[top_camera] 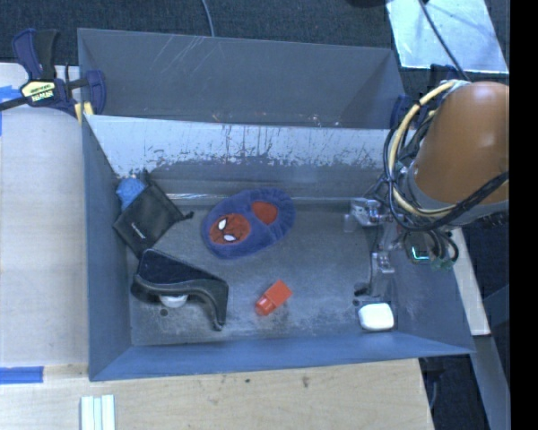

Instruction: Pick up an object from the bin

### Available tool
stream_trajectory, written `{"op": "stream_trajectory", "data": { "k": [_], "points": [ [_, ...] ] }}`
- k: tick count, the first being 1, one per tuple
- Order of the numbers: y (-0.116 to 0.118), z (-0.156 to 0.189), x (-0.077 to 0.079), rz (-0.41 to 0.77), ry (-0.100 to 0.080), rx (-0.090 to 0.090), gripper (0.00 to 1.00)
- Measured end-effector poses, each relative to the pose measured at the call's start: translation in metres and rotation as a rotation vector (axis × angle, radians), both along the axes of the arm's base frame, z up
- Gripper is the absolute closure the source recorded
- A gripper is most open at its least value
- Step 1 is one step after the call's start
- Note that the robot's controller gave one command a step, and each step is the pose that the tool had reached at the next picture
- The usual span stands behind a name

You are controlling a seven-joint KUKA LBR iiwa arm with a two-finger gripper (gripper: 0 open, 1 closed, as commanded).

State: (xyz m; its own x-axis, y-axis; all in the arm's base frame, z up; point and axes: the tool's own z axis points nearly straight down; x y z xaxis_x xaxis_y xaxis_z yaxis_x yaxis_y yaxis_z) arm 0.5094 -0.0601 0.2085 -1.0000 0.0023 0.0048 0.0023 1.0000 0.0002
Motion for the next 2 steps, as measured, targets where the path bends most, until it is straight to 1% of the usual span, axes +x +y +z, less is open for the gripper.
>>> {"op": "stream_trajectory", "data": {
  "k": [1, 2],
  "points": [
    [0.095, -0.140, 0.003, 0.351, -0.003, 0.003, 0.00],
    [0.102, -0.108, -0.010, 0.246, -0.009, 0.001, 0.00]
  ]
}}
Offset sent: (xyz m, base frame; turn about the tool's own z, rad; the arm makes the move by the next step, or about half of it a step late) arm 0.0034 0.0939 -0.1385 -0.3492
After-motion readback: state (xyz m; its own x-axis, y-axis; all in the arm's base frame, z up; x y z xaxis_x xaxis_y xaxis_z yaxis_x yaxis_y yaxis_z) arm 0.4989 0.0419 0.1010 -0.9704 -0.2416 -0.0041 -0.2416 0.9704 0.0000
